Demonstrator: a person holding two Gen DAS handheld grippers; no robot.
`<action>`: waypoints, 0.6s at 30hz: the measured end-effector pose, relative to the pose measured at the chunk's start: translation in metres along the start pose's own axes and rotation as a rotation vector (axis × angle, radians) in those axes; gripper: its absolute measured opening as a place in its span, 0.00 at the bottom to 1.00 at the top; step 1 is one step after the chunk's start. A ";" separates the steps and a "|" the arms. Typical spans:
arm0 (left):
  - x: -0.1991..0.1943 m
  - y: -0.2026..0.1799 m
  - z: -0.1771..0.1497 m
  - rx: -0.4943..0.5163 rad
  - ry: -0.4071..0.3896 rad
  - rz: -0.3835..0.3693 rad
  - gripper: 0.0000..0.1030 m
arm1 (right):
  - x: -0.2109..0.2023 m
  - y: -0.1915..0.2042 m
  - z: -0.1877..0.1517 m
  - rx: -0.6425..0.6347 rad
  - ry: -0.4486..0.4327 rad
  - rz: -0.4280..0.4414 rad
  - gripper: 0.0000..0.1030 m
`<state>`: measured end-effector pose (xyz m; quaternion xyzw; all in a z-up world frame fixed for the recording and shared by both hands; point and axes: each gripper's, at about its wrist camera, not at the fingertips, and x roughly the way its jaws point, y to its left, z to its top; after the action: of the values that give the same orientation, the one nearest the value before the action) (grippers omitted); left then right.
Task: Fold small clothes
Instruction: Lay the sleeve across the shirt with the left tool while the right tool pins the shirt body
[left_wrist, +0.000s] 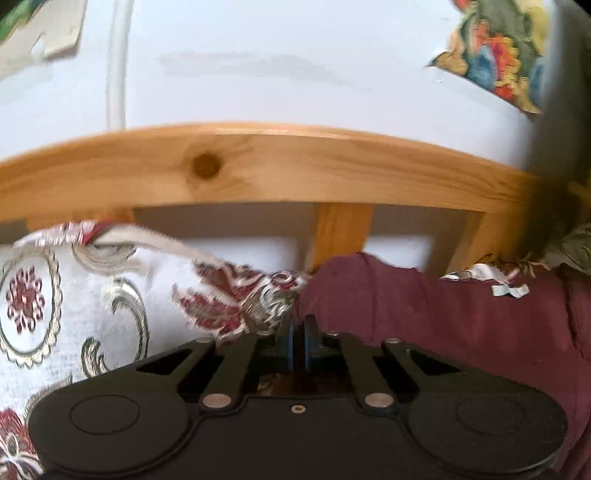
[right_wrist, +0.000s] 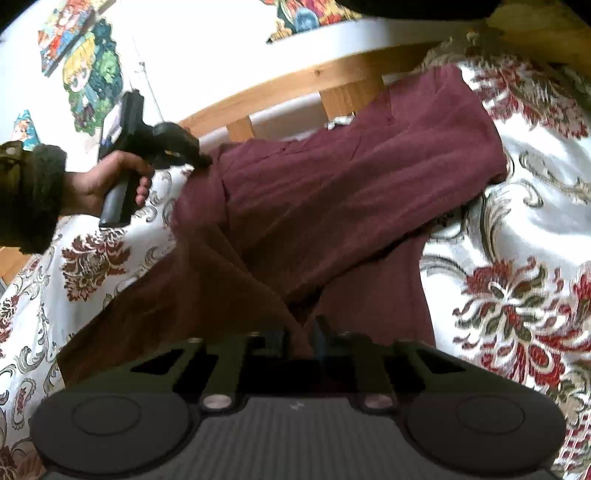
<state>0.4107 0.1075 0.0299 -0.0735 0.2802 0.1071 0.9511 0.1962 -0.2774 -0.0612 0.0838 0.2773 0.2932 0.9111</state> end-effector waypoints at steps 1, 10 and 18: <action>0.002 -0.001 -0.002 0.014 0.007 0.007 0.05 | -0.001 0.002 0.000 -0.011 -0.005 0.000 0.13; -0.023 -0.001 -0.019 0.081 0.002 -0.066 0.53 | -0.001 -0.004 0.002 0.025 0.011 -0.003 0.49; -0.060 -0.018 -0.047 0.259 0.092 -0.302 0.63 | -0.002 -0.003 0.002 0.020 0.006 -0.017 0.54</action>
<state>0.3418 0.0710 0.0246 0.0033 0.3206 -0.0769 0.9441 0.1975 -0.2810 -0.0601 0.0900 0.2835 0.2829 0.9119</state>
